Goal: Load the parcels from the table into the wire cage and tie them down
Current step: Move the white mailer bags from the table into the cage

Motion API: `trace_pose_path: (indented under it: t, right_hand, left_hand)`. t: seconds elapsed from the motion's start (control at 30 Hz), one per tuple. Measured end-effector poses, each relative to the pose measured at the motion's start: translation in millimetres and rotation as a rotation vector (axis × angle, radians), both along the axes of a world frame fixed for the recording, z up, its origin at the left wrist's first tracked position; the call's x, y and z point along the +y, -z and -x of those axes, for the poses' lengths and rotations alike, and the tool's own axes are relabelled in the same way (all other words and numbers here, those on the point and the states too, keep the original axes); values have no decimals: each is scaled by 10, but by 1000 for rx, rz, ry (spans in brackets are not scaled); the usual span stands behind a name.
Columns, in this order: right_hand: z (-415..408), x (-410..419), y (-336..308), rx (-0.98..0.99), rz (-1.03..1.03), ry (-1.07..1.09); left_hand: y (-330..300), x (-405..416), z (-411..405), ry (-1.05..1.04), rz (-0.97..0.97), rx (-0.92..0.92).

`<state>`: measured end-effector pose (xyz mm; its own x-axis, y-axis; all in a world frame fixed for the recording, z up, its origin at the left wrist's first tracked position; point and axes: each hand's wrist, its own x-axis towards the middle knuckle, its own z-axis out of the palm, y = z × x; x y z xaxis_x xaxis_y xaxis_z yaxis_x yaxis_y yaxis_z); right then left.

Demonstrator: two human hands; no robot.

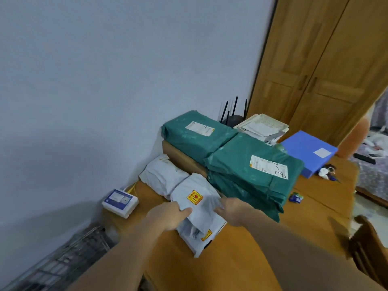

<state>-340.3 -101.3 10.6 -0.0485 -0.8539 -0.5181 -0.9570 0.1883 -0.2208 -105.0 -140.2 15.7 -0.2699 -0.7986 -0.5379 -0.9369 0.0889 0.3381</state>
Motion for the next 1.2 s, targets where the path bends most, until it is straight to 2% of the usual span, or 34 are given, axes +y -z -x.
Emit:
trace_pose_path:
  t: [0.07, 0.17, 0.23, 0.3, 0.4, 0.5, 0.6, 0.8, 0.9, 0.97, 1.03, 1.13, 1.2]
  right_hand:
    - [60, -146, 257, -30, -13, 46]
    - [106, -353, 658, -142, 19, 262]
    - [143, -488, 868, -112, 35, 203]
    - [112, -640, 1010, -142, 47, 246]
    - [113, -812, 1161, -158, 6, 265]
    - [135, -850, 1292, -127, -24, 229]
    - [106, -823, 1294, -117, -23, 214]
    - [25, -657, 904, -206, 6, 205]
    - [-52, -526, 524, -242, 10, 179]
    - [-137, -447, 223, -290, 27, 181]
    - [-252, -379, -130, -261, 58, 130]
    - [-469, -288, -768, -162, 155, 58]
    - [-632, -229, -1199, -118, 234, 19]
  left_hand:
    - [311, -89, 97, -98, -75, 39]
    - [788, -149, 304, -267, -195, 102]
    - [1076, -162, 451, -401, -246, 181]
    - [1336, -184, 537, -475, -244, 245]
    - [1498, -193, 594, -479, -267, 233]
    - [1537, -211, 616, -394, -267, 211]
    - [1485, -207, 632, -380, -246, 281]
    - [1032, -146, 533, -309, -224, 399]
    - [672, -94, 358, -275, -189, 393]
    - [358, -70, 226, -252, -128, 306]
    - [-9, -39, 68, -203, -43, 266]
    - [-625, 10, -201, -127, 51, 362]
    - [-1061, 42, -362, -94, 114, 352]
